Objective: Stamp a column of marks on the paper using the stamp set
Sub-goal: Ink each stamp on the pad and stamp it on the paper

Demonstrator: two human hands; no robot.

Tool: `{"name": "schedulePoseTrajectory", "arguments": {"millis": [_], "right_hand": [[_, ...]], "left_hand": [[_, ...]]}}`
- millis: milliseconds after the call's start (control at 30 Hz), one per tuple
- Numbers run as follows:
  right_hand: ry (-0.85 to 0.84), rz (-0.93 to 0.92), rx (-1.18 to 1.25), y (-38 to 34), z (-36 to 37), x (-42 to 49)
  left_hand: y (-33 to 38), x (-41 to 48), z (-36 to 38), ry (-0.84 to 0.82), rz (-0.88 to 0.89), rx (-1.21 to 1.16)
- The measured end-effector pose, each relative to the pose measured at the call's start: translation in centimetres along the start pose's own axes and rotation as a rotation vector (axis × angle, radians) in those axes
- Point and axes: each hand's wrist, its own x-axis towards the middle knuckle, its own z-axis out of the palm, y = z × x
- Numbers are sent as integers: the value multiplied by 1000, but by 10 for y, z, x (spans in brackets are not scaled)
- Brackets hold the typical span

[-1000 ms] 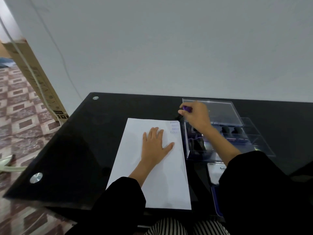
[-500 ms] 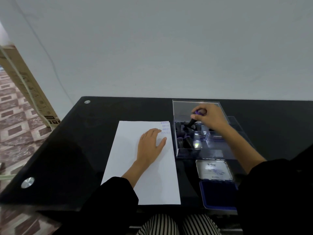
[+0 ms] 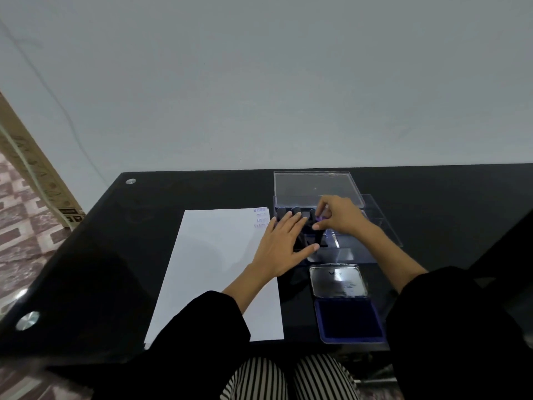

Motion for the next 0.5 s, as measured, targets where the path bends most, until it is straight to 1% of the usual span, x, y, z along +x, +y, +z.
{"name": "schedulePoseTrajectory", "arguments": {"millis": [333,500], "right_hand": [[11,21,82,4,4,3],[42,14,46,6,12,3]], "left_hand": [[1,1,1,-43,-37,54],[0,1,3,-29,-28,48]]}}
